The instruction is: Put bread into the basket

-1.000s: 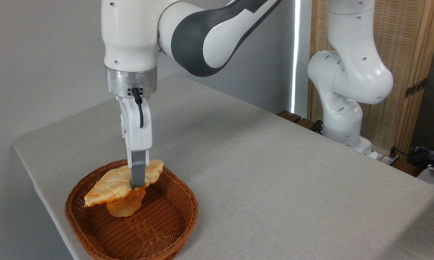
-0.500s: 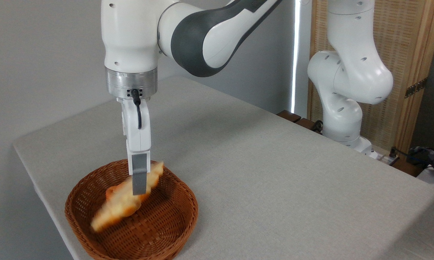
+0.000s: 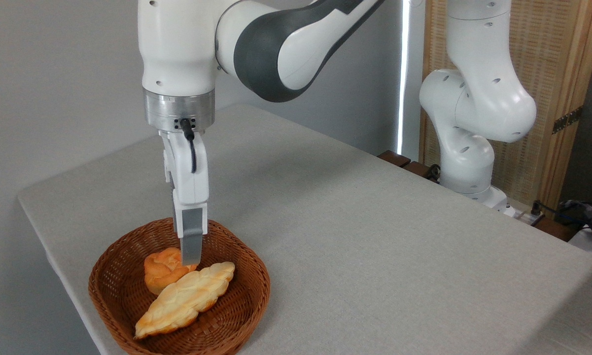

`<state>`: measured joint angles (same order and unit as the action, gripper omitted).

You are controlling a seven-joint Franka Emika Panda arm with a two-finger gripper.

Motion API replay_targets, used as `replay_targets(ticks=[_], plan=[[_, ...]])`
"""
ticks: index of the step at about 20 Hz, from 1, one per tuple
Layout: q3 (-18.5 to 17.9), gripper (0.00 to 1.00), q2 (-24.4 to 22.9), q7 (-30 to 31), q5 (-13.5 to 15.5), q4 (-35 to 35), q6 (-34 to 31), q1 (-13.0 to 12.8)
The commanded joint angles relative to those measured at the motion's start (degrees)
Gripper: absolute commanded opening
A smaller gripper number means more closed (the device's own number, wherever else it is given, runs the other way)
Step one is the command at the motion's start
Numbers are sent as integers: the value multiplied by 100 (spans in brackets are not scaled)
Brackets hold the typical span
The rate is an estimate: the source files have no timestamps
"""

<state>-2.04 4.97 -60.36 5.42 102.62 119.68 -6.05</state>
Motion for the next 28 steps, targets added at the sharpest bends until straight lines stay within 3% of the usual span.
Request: replay_targets(ticks=[1, 5, 10, 26, 28], plan=[[29, 100, -285, 1268, 47, -66, -602, -19], [178, 100, -348, 2272, 65, -434, -1602, -28], [178, 100, -348, 2844, 74, -918, -2607, -19], [292, 100, -356, 3013, -41, -1253, -2687, -19], [336, 100, -356, 3030, -303, -1314, -2722, -19]])
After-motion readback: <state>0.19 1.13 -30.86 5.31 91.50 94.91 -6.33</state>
